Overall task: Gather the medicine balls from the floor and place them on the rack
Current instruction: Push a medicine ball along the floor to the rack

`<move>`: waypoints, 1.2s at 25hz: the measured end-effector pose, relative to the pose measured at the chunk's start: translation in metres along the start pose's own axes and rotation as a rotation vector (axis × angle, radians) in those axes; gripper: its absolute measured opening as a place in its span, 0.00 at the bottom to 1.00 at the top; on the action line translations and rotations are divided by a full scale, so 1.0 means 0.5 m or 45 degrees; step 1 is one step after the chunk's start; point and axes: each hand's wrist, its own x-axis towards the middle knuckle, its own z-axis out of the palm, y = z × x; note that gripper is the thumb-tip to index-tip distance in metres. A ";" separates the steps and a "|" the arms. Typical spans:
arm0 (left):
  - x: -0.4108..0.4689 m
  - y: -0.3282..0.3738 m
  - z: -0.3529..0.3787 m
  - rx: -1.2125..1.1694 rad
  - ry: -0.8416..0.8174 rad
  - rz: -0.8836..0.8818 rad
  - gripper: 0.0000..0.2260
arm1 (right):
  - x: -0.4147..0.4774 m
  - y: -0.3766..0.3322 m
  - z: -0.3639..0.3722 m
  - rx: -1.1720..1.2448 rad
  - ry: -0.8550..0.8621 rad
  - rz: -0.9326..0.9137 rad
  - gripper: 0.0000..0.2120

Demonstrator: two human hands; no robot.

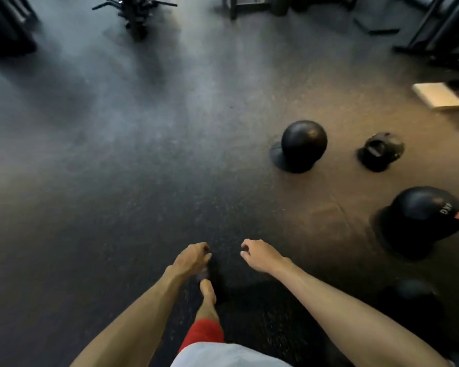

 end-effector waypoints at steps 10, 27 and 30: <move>0.514 0.087 -0.389 0.214 -0.113 0.292 0.14 | 0.372 -0.062 -0.349 0.211 0.204 0.273 0.18; 1.369 0.541 -0.832 0.527 -0.287 0.492 0.13 | 1.001 0.164 -0.984 0.506 0.335 0.503 0.17; 1.501 0.632 -0.877 0.562 -0.339 0.555 0.12 | 1.084 0.214 -1.071 0.595 0.342 0.539 0.17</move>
